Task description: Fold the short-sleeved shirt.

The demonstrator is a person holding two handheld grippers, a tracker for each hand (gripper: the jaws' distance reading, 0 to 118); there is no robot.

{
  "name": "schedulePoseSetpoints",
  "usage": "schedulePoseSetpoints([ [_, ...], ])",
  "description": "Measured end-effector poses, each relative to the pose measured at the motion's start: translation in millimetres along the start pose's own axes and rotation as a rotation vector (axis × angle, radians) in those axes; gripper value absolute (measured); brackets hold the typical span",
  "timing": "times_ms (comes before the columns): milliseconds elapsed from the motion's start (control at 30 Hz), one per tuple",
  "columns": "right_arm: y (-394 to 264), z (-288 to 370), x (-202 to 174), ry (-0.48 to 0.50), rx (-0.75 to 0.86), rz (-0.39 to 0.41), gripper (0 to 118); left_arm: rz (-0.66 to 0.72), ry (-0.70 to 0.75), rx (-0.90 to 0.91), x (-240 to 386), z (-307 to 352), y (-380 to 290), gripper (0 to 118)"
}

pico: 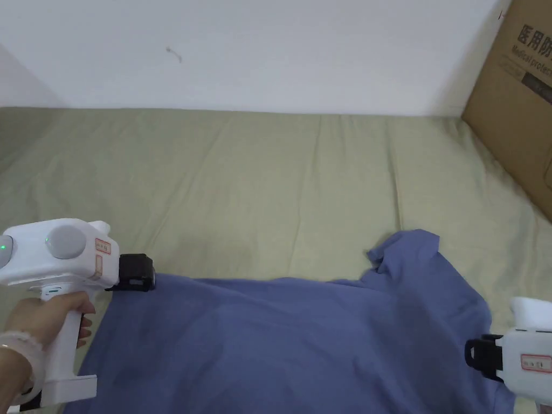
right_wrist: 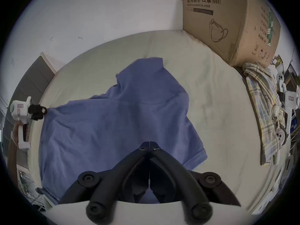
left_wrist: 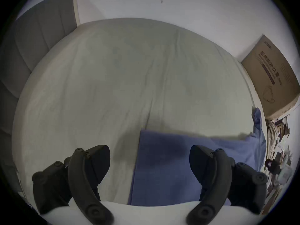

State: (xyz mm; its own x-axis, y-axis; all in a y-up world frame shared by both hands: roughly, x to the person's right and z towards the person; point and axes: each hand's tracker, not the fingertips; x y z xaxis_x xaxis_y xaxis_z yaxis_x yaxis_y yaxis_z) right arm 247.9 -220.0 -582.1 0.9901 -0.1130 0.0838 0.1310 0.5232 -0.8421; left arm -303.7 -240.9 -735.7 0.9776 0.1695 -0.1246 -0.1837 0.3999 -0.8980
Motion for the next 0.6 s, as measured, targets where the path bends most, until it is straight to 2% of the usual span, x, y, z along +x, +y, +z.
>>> schedulePoseSetpoints([
  [100,-4.7,-7.7,3.7,-0.008,-0.026,0.005,1,0.026,0.013,-0.097,-2.6,-29.4,5.6,99],
  [167,-7.3,-9.8,6.8,-0.009,-0.033,-0.001,1,-0.02,0.029,-0.058,3.7,-20.6,-0.9,93],
  [267,-6.3,-13.8,13.3,-0.005,-0.037,-0.021,1,-0.093,0.106,0.005,13.2,-5.9,-5.9,42],
  [300,-4.9,-14.7,14.7,-0.005,-0.037,-0.029,1,-0.12,0.127,0.013,16.6,-4.1,-6.5,9],
  [333,-2.5,-14.6,16.4,-0.001,-0.035,-0.039,1,-0.116,0.07,0.002,17.5,-2.3,-6.2,1],
  [367,0.3,-14.4,18.0,0.008,-0.032,-0.046,1,-0.11,0.07,-0.006,17.1,-1.5,-6.1,1],
  [433,12.2,-14.3,25.0,0.113,-0.017,-0.067,3,-0.109,0.073,0.001,14.6,2.5,-6.3,1],
  [467,19.9,-15.3,27.7,0.15,-0.024,-0.063,13,-0.103,0.066,0.006,12.9,5.1,-7.2,1],
  [533,42.1,-18.4,30.9,0.145,-0.008,-0.048,61,-0.105,0.052,0.009,11.6,10.9,-7.1,1],
  [567,52.8,-22.8,30.9,0.12,0.0,-0.012,82,-0.103,0.048,0.015,10.5,13.8,-7.4,1],
  [600,64.9,-27.7,29.3,0.057,0.01,0.006,96,-0.104,0.044,0.015,9.2,16.3,-6.8,1],
])
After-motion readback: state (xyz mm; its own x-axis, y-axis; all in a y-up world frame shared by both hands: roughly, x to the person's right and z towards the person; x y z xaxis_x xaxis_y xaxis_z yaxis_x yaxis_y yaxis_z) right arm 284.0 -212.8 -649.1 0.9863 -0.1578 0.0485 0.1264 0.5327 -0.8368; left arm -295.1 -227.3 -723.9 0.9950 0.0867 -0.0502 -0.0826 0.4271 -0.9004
